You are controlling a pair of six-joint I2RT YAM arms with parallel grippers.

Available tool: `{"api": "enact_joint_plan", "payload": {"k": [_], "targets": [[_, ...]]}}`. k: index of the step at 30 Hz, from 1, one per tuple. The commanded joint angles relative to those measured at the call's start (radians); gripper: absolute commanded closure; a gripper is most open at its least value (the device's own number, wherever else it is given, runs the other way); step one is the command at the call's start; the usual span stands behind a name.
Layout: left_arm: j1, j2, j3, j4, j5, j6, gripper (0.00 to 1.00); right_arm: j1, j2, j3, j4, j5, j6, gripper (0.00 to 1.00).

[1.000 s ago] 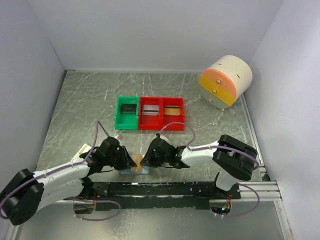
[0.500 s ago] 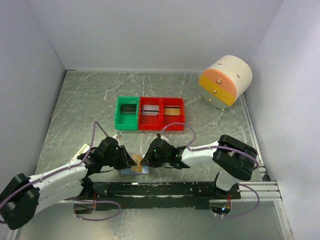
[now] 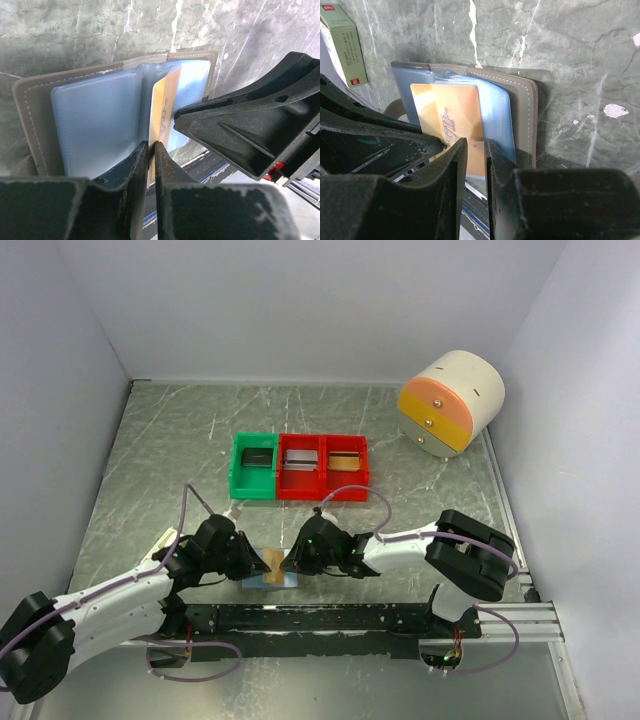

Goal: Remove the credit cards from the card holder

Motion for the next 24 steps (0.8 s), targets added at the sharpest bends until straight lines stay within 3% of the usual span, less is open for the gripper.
{"api": "enact_joint_plan", "payload": {"k": [1,4,24], "targets": [[-0.004,-0.013,0.037,-0.039,-0.039,-0.006,0.83,-0.001,0.03,-0.039,-0.151,0.038,-0.027,0.78],[-0.004,-0.004,0.041,-0.036,-0.035,0.0,0.93,-0.001,0.028,-0.045,-0.14,0.034,-0.024,0.78],[-0.005,-0.084,0.272,-0.438,-0.224,0.127,0.93,-0.016,-0.204,0.05,-0.213,0.074,-0.161,0.7]]}}
